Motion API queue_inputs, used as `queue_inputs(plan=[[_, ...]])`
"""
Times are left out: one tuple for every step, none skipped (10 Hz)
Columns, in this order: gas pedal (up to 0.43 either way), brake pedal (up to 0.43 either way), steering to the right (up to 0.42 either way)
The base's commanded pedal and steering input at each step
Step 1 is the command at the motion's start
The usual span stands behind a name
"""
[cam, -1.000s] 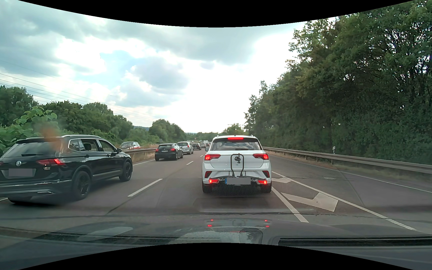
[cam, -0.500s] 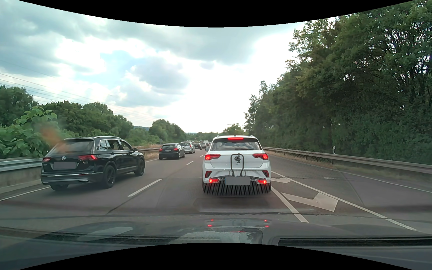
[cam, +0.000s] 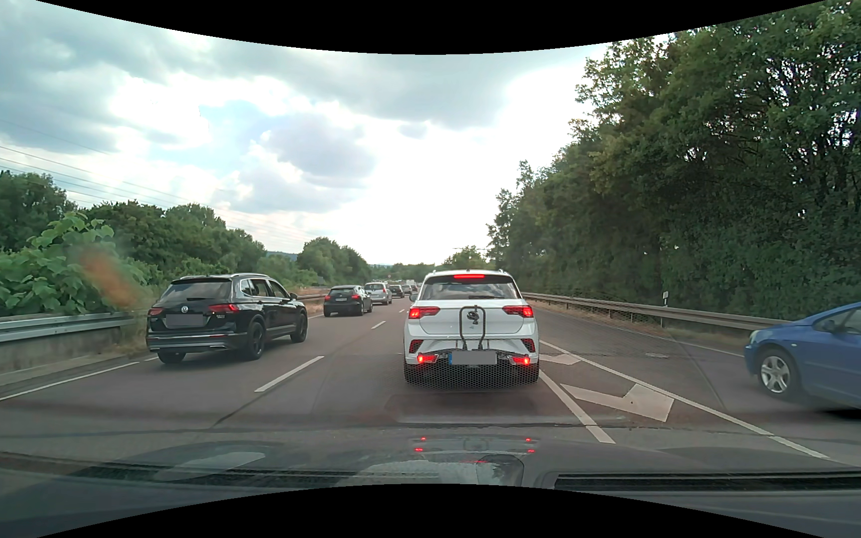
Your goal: Follow the waypoints while adhering to traffic rules and regulations
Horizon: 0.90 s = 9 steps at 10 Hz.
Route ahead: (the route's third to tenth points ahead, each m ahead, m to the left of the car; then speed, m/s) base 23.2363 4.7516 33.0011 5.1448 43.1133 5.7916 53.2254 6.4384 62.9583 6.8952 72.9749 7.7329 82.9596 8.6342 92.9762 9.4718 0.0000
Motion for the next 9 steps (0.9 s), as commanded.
queue_inputs(plan=[[0.0, 0.262, 0.0], [0.0, 0.262, 0.0], [0.0, 0.262, 0.0], [0.0, 0.262, 0.0], [0.0, 0.262, 0.0], [0.0, 0.262, 0.0], [0.0, 0.262, 0.0], [0.0, 0.256, 0.0], [0.0, 0.262, 0.0]])
